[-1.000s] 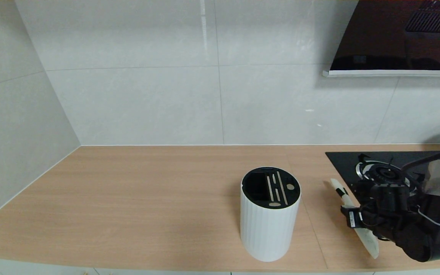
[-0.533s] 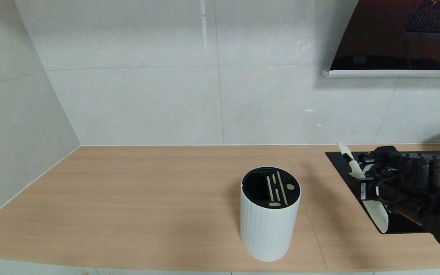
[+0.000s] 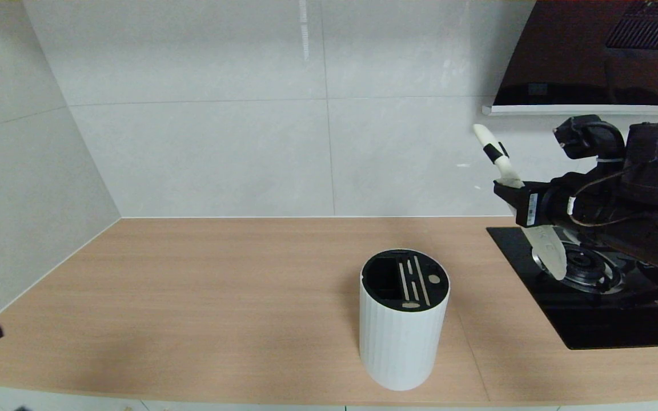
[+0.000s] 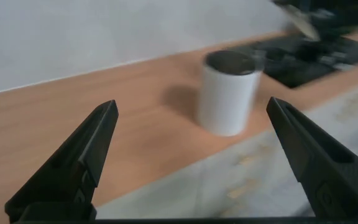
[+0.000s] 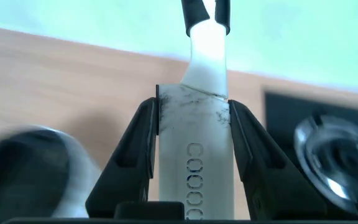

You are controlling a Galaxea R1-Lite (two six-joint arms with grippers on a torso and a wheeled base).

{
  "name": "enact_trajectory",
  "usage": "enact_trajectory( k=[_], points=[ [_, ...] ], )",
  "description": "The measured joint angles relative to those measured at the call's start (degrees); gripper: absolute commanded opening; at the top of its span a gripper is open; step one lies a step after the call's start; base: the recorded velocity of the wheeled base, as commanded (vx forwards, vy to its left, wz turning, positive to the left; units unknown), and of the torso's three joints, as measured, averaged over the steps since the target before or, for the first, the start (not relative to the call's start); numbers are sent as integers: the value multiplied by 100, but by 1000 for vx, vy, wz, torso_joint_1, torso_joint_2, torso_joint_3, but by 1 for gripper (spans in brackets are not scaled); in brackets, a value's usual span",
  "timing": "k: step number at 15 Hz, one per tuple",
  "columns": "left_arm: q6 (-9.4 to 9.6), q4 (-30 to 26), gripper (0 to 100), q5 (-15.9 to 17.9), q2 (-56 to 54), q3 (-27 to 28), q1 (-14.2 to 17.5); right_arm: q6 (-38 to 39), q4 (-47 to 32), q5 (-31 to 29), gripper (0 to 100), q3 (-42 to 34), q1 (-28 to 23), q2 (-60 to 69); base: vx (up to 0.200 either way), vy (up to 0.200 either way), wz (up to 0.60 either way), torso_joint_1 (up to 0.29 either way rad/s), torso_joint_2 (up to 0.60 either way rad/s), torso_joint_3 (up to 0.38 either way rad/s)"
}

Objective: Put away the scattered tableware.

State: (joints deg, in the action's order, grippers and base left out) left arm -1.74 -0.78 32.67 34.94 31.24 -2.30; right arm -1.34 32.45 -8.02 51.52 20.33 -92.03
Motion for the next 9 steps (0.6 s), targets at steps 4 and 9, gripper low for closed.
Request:
enact_trajectory(
  k=[4,9],
  points=[
    [-628,1657,100,277,2143,425,-645,144,-65,-588,0,85,769,230,0,0,0,0,0,0],
    [-3301,5459,100,151,4392,384,-1475,416,-106,-623,0,-128,1720,389,0,0,0,0,0,0]
  ],
)
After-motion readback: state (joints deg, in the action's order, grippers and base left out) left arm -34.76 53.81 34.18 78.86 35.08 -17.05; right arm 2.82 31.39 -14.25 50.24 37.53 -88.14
